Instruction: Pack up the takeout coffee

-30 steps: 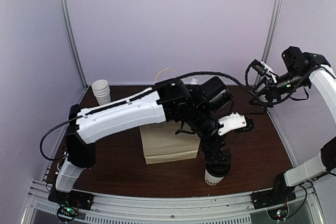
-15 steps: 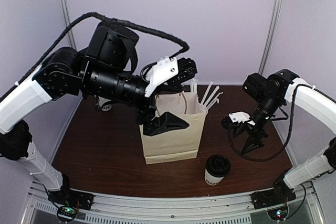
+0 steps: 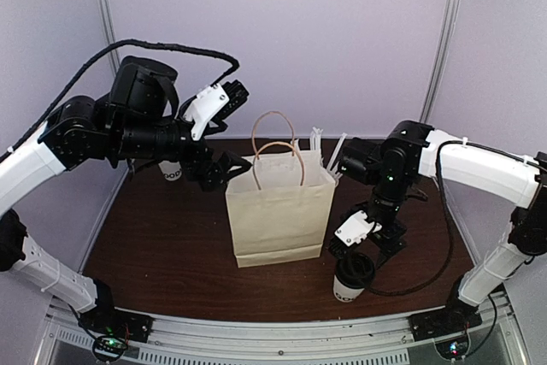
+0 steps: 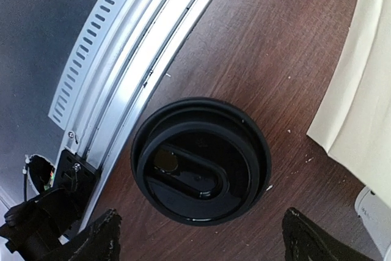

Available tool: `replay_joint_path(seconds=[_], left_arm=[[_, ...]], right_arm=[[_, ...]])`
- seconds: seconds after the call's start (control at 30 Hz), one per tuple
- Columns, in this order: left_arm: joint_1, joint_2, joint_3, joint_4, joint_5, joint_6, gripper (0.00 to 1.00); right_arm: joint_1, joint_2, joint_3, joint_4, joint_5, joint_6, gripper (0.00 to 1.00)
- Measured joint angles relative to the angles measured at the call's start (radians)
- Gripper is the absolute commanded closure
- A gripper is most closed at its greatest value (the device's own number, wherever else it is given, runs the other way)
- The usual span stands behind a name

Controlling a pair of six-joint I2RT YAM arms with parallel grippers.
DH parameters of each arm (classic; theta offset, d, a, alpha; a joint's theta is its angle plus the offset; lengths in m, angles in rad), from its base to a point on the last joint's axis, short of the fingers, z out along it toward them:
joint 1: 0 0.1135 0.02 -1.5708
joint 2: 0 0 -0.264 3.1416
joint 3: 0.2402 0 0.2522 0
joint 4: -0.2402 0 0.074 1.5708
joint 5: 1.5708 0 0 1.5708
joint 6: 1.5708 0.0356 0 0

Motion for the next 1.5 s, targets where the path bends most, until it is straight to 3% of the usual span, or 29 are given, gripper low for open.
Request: replay_joint_path(seconds=[0.43, 0.83, 1.5], left_arm=[[0.011, -0.152, -0.161, 0.049, -0.077, -0.041, 0.02], [0.029, -0.185, -0.203, 0.066, -0.122, -0.042, 0.02], [0.044, -0.183, -0.218, 0.069, -0.134, -0.049, 0.02]], right_arm=[[0.172, 0.103, 0.073, -0.063, 0.104, -0.058, 0.01], [0.195, 0.106, 0.069, -0.039, 0.152, 0.027, 0.13], [0.195, 0.027, -0.08, 0.108, 0.185, 0.153, 0.21]])
